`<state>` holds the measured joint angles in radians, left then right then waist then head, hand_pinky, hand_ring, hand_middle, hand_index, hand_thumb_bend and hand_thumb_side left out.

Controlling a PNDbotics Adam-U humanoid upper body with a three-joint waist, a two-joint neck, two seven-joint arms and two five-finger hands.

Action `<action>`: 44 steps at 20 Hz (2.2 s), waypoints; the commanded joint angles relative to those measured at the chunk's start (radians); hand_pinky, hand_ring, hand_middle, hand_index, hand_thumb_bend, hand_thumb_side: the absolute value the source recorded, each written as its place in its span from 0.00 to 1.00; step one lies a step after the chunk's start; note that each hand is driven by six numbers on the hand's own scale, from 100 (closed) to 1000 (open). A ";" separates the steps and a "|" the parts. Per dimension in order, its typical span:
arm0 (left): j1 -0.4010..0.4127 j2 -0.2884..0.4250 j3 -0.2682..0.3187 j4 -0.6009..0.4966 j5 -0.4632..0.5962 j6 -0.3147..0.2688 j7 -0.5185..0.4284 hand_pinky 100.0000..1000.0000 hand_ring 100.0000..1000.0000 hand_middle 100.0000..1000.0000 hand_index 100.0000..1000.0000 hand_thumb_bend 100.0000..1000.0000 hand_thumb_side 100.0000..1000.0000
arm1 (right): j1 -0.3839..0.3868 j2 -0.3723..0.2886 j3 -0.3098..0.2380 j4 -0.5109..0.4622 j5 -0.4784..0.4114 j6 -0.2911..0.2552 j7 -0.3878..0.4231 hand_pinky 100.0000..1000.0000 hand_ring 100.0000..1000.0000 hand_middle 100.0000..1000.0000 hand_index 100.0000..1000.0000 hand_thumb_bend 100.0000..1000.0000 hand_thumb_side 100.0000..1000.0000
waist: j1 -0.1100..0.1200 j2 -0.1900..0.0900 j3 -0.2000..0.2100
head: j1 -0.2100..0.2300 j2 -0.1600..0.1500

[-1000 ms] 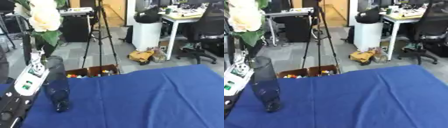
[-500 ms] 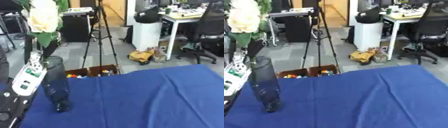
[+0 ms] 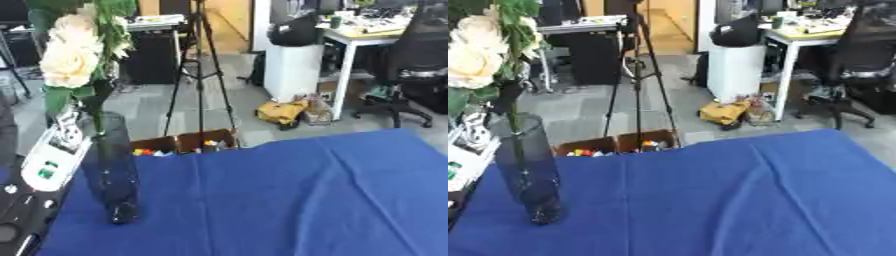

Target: Arrange flowers into the vase.

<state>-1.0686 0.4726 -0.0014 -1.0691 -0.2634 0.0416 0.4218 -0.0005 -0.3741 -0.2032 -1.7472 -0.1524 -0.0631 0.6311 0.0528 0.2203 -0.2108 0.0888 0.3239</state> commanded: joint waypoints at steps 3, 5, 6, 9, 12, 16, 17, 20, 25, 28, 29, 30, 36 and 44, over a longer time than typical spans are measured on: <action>-0.015 0.018 0.023 -0.019 0.019 0.007 0.000 0.34 0.37 0.38 0.60 0.59 0.61 | -0.002 -0.015 -0.011 -0.008 0.001 -0.004 0.001 0.99 1.00 0.54 1.00 0.07 0.43 | -0.003 -0.013 -0.001 | -0.005 -0.010; -0.010 0.022 0.029 -0.020 0.042 0.011 0.002 0.35 0.37 0.38 0.60 0.62 0.62 | -0.001 -0.014 -0.012 -0.008 0.001 -0.006 0.001 0.99 1.00 0.54 1.00 0.07 0.43 | -0.005 -0.013 0.000 | -0.007 -0.009; -0.007 0.025 0.031 -0.021 0.052 0.013 0.005 0.36 0.38 0.38 0.60 0.62 0.62 | 0.000 -0.014 -0.012 -0.007 0.001 -0.007 0.001 0.99 1.00 0.54 1.00 0.07 0.43 | -0.006 -0.013 0.001 | -0.007 -0.009; 0.000 0.032 0.034 -0.026 0.074 0.022 0.010 0.37 0.38 0.39 0.61 0.64 0.62 | 0.002 -0.013 -0.012 -0.007 0.000 -0.009 0.001 0.99 1.00 0.54 1.00 0.07 0.43 | -0.009 -0.013 0.002 | -0.009 -0.008; 0.009 0.041 0.034 -0.042 0.081 0.029 0.008 0.38 0.39 0.40 0.62 0.67 0.61 | 0.003 -0.012 -0.013 -0.007 0.001 -0.010 0.001 0.99 1.00 0.54 1.00 0.07 0.43 | -0.011 -0.013 0.003 | -0.011 -0.007; 0.022 0.054 0.034 -0.068 0.081 0.040 -0.008 0.40 0.41 0.41 0.63 0.71 0.60 | 0.005 -0.012 -0.014 -0.007 0.000 -0.012 0.001 0.99 1.00 0.54 1.00 0.07 0.43 | -0.015 -0.014 0.007 | -0.013 -0.007; 0.025 0.057 0.033 -0.074 0.080 0.043 -0.016 0.40 0.41 0.41 0.64 0.72 0.60 | 0.006 -0.012 -0.014 -0.007 -0.001 -0.012 0.001 0.99 1.00 0.54 1.00 0.07 0.43 | -0.015 -0.014 0.008 | -0.014 -0.007; 0.036 0.065 0.033 -0.095 0.078 0.049 -0.034 0.40 0.41 0.41 0.64 0.74 0.58 | 0.006 -0.012 -0.014 -0.006 -0.002 -0.013 0.001 0.99 1.00 0.54 1.00 0.07 0.43 | -0.017 -0.016 0.011 | -0.017 -0.007; 0.040 0.067 0.035 -0.108 0.078 0.055 -0.040 0.40 0.41 0.41 0.64 0.74 0.58 | 0.006 -0.012 -0.014 -0.006 -0.003 -0.013 0.001 0.99 1.00 0.54 1.00 0.07 0.43 | -0.017 -0.017 0.011 | -0.018 -0.007; 0.059 0.071 0.033 -0.133 0.085 0.042 -0.031 0.41 0.41 0.41 0.63 0.74 0.57 | 0.007 -0.012 -0.015 -0.006 -0.005 -0.014 0.001 0.99 1.00 0.54 1.00 0.07 0.43 | -0.021 -0.020 0.017 | -0.022 -0.008; 0.064 0.072 0.033 -0.140 0.089 0.040 -0.028 0.41 0.41 0.41 0.63 0.74 0.57 | 0.007 -0.013 -0.015 -0.006 -0.006 -0.015 0.001 0.99 1.00 0.54 1.00 0.07 0.43 | -0.021 -0.020 0.018 | -0.022 -0.009; 0.067 0.073 0.032 -0.144 0.092 0.039 -0.027 0.41 0.41 0.41 0.63 0.74 0.57 | 0.007 -0.013 -0.015 -0.006 -0.006 -0.015 0.001 0.99 1.00 0.54 1.00 0.07 0.43 | -0.022 -0.020 0.018 | -0.022 -0.009; 0.132 0.072 0.028 -0.210 0.073 0.038 -0.033 0.44 0.48 0.48 0.66 0.78 0.61 | 0.008 -0.010 -0.018 -0.007 -0.010 -0.016 -0.002 0.99 1.00 0.54 1.00 0.07 0.43 | -0.027 -0.022 0.025 | -0.028 -0.014; 0.227 0.056 0.028 -0.304 0.041 0.100 -0.075 0.46 0.50 0.51 0.68 0.81 0.66 | 0.008 -0.007 -0.018 -0.008 -0.014 -0.015 -0.004 0.99 1.00 0.54 1.00 0.07 0.44 | -0.033 -0.024 0.035 | -0.033 -0.015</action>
<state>-0.8272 0.5088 0.0224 -1.3468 -0.2142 0.1337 0.3515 0.0097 -0.3653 -0.2098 -1.7442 -0.1607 -0.0753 0.6288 0.0375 0.2193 -0.1769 0.0591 0.3236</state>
